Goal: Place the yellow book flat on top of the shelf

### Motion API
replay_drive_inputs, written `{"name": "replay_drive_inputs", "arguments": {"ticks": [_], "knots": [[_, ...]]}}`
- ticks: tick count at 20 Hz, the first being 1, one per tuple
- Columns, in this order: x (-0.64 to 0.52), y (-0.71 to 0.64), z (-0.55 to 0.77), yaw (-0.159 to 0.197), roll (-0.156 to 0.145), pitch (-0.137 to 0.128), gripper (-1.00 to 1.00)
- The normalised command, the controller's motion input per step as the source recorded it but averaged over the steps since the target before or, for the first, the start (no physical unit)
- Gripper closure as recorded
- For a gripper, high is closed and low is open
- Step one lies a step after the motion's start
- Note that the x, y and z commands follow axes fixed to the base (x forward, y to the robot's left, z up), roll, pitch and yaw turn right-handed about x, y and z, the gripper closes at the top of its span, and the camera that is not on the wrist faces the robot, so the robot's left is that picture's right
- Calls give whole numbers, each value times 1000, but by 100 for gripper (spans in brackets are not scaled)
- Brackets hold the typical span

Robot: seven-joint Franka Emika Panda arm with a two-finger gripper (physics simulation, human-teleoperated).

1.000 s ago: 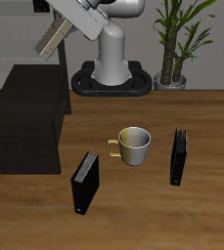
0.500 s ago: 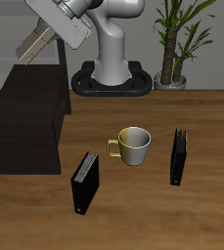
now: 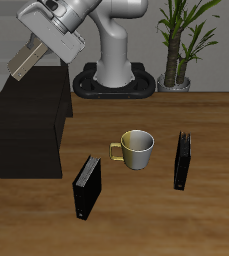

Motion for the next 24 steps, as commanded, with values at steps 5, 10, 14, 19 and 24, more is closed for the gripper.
{"name": "replay_drive_inputs", "arguments": {"ticks": [5, 10, 14, 19, 24], "knots": [[254, 176, -460, 9, 62, 81, 100], [413, 269, -621, 45, 152, 239, -100], [252, 207, -564, -154, 69, 180, -100], [155, 301, -205, -40, 76, 73, -100], [8, 495, 63, -5, 127, -11, -100]]}}
